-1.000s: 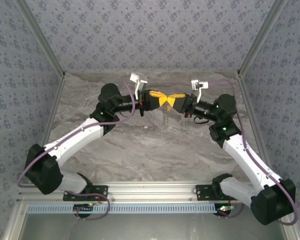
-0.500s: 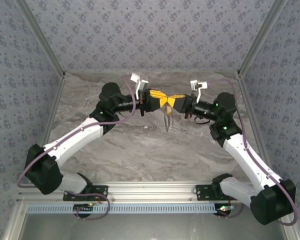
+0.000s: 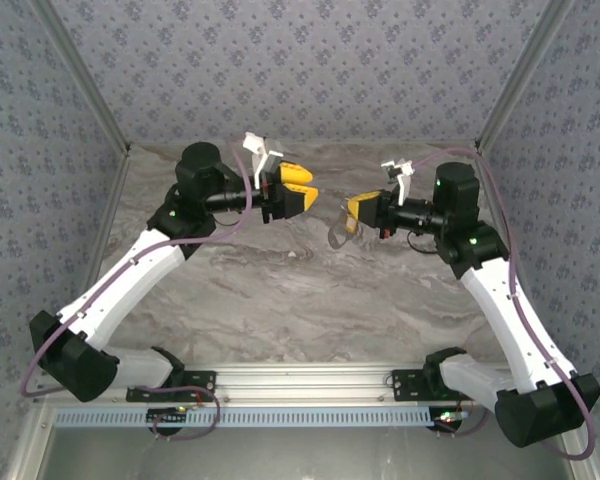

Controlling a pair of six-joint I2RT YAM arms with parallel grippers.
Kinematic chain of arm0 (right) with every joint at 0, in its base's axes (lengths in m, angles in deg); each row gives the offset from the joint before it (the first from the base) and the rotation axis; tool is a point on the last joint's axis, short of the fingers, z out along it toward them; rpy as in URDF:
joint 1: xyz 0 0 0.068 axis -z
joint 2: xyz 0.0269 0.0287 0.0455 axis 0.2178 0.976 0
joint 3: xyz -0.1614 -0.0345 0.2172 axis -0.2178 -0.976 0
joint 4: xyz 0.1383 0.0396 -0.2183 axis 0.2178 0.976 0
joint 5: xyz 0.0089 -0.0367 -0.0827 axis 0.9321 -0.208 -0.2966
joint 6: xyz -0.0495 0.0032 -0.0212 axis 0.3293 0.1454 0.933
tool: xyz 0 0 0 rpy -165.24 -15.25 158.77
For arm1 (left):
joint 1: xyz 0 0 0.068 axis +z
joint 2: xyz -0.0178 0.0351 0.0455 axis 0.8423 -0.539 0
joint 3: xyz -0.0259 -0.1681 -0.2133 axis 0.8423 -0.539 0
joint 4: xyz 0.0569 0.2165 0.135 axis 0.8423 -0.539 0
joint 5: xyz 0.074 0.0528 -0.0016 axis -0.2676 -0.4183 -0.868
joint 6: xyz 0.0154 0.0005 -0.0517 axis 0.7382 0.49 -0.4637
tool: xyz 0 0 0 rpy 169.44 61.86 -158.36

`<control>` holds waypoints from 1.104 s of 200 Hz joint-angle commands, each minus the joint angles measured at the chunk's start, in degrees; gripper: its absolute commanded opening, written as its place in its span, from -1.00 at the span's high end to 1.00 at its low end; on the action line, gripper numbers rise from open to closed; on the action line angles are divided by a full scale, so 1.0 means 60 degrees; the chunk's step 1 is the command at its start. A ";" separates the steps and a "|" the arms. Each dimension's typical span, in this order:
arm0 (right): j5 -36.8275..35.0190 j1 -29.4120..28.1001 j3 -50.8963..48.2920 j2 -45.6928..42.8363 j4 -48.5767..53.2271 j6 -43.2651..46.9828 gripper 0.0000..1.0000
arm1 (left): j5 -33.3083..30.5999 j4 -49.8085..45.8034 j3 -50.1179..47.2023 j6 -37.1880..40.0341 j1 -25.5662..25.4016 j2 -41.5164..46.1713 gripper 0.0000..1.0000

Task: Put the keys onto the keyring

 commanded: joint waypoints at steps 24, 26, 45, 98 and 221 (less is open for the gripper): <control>-0.0264 -0.0539 0.1476 0.0510 0.2501 0.1939 1.00 | 0.1295 -0.2444 0.1274 0.1520 0.0103 -0.0707 0.30; -0.0282 -0.0573 0.1521 0.0526 0.2510 0.1977 1.00 | 0.1342 -0.2508 0.1301 0.1545 0.0103 -0.0733 0.33; -0.0459 -0.0878 0.1864 0.0752 0.3125 0.2263 1.00 | 0.1803 -0.2949 0.1619 0.1743 0.0089 -0.1012 0.46; -0.0407 -0.1226 0.2162 0.1044 0.3125 0.2274 1.00 | 0.2114 -0.3461 0.1744 0.2111 0.0089 -0.1207 0.50; 0.0039 -0.1361 0.2210 0.1143 0.2600 0.1862 1.00 | 0.2433 -0.3684 0.1896 0.2285 -0.0227 -0.1752 0.50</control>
